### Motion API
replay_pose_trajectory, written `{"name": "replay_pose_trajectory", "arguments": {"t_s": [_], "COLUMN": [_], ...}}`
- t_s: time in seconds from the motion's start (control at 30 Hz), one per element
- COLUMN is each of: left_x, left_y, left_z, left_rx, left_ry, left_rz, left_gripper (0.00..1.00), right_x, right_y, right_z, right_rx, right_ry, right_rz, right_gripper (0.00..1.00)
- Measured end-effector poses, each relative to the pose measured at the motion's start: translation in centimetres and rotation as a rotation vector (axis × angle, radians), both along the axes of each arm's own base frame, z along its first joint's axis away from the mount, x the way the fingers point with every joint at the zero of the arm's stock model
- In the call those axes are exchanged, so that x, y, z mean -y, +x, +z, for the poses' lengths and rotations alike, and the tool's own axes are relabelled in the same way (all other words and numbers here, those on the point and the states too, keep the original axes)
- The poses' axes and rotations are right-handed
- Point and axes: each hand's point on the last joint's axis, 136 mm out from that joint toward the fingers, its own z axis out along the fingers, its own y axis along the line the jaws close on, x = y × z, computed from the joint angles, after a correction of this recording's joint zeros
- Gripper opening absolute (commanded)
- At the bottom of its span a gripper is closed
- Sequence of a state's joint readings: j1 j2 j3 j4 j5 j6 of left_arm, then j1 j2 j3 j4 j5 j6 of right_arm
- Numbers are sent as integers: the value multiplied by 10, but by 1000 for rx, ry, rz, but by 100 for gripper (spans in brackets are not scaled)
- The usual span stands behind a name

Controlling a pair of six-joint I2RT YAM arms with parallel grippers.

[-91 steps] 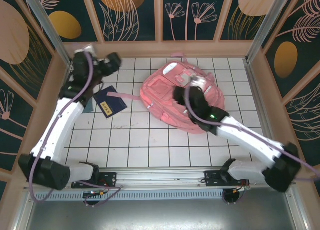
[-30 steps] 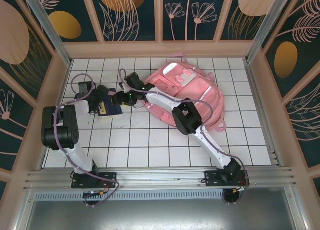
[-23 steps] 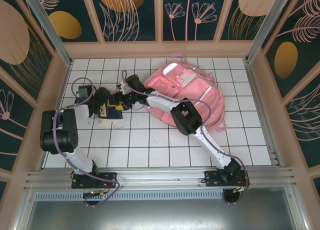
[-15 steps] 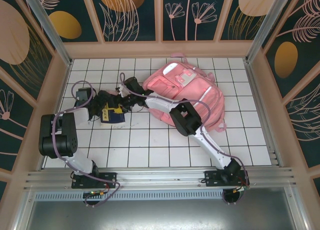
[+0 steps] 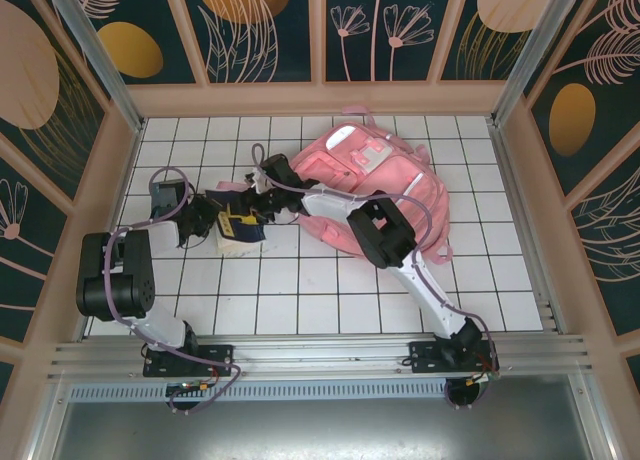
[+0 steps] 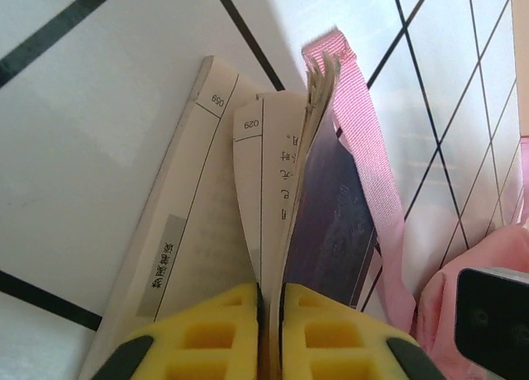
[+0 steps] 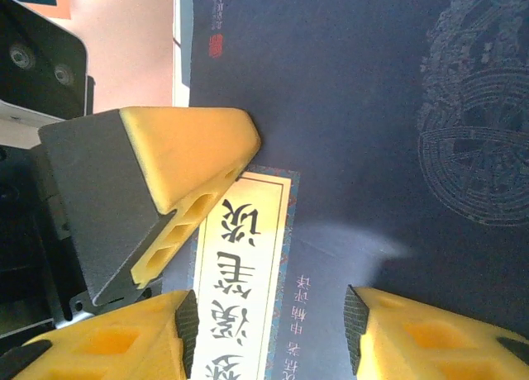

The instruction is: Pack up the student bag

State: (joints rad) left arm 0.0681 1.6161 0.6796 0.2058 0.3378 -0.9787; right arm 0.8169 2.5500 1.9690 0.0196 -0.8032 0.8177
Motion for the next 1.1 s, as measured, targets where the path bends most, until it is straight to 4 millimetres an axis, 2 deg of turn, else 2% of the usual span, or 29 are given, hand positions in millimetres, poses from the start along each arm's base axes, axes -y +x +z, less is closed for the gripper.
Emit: {"name": "replay_pose_trajectory", "arguments": {"t_s": [0.23,0.3,0.4,0.5,0.63,0.73,0.77,0.8,0.87,0.93,1.0,1.1], "left_x": [5,6,7,11,24,33,36,40,50,61,71,82], "left_y": [-4,-5,-3,0,-7,-14,-16,-18,-22,-26,-30,-36], "left_z": [6,18,48,78,114,143,153,162,180,192,201,212], "left_rx": [-4,7,68,142,234,306,333,357,408,438,456,472], "left_ry": [19,37,63,61,23,-14,-33,-49,-96,-138,-174,-220], "left_rz": [-39,-58,-83,-116,-169,-199,-207,-214,-236,-261,-285,-312], "left_gripper": [2,4,7,9,12,13,13,13,14,14,14,14], "right_x": [14,25,49,73,108,138,147,155,168,171,168,157], "right_y": [-4,-5,-7,-9,-10,-11,-10,-9,-6,-8,-16,-27], "right_z": [3,5,16,49,119,161,169,173,169,158,147,144], "right_rx": [35,52,86,158,282,332,333,328,288,241,186,146], "right_ry": [-33,-68,-119,-130,-88,-21,1,23,46,49,54,86], "right_rz": [-25,-41,-69,-100,-165,-218,-236,-248,-273,-276,-255,-217], "right_gripper": [56,58,59,62,68,81,92,93,93,93,93,90]}}
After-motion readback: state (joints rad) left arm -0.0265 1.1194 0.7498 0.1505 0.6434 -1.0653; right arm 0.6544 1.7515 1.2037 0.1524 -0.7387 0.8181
